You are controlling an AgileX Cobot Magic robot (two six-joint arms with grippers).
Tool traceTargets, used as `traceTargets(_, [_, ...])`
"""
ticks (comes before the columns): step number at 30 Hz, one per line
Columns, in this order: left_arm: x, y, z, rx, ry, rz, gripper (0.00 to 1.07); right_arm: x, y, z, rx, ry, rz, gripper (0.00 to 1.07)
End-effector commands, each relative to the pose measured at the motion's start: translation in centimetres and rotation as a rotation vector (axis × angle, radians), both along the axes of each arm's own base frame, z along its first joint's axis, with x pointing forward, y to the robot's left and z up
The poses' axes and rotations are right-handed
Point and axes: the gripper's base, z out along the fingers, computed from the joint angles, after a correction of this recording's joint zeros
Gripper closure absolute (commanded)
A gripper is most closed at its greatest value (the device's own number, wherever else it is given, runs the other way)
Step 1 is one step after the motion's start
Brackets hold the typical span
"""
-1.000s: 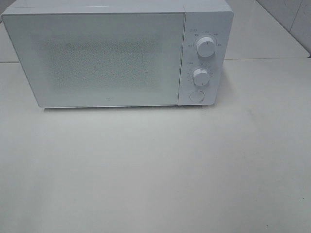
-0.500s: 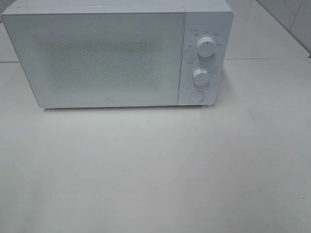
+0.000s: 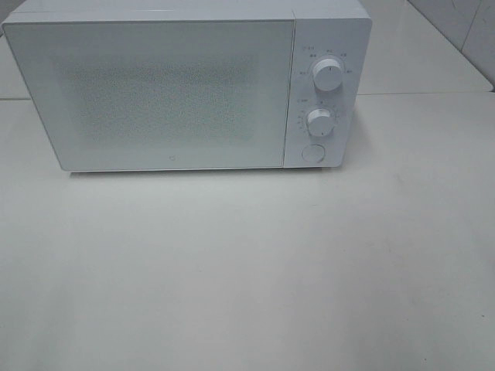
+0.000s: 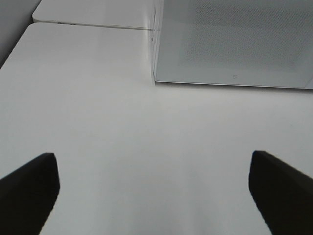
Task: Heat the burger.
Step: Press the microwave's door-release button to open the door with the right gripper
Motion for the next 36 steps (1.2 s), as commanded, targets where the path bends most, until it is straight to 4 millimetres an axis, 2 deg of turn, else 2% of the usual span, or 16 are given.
traceTargets(1, [-0.2,0.0,-0.1,-0.006,-0.023,0.002,0.09,1.7,0.1,-0.2,0.009,0.002,-0.009,0.38])
traceTargets(2, [-0.2,0.0,-0.1,-0.006,-0.023,0.002,0.09,2.8,0.2,-0.5,0.008,0.011,-0.009,0.38])
traceTargets(3, [-0.2,0.0,-0.1,-0.006,-0.023,0.002,0.09,2.8,0.2,-0.5,0.008,0.011,-0.009,0.38])
traceTargets(7, [-0.2,0.0,-0.1,-0.006,-0.023,0.002,0.09,5.2,0.3,-1.4,0.007,0.019,-0.009,0.38])
traceTargets(9, [-0.2,0.0,-0.1,-0.006,-0.023,0.002,0.09,5.6,0.3,-1.5,0.007,0.02,-0.009,0.38])
traceTargets(10, [-0.2,0.0,-0.1,-0.006,-0.023,0.002,0.09,6.6,0.4,-2.0,0.009,0.025,-0.01,0.38])
traceTargets(12, [-0.2,0.0,-0.1,-0.006,-0.023,0.002,0.09,7.1,0.4,-2.3,0.01,0.032,-0.011,0.38])
traceTargets(14, [-0.2,0.0,-0.1,-0.006,-0.023,0.002,0.09,8.3,0.6,-2.8,0.02,0.019,-0.014,0.38])
traceTargets(17, [-0.2,0.0,-0.1,-0.006,-0.023,0.002,0.09,9.0,0.6,-3.2,0.022,0.002,-0.014,0.38])
traceTargets(18, [-0.2,0.0,-0.1,-0.006,-0.023,0.002,0.09,9.6,0.7,-3.9,0.023,-0.024,-0.013,0.38])
traceTargets(30, [-0.2,0.0,-0.1,-0.006,-0.023,0.002,0.09,10.8,0.8,-7.5,0.035,-0.28,-0.007,0.38])
traceTargets(36, [-0.2,0.0,-0.1,-0.006,-0.023,0.002,0.09,11.7,0.9,-10.3,0.01,-0.363,-0.023,0.38])
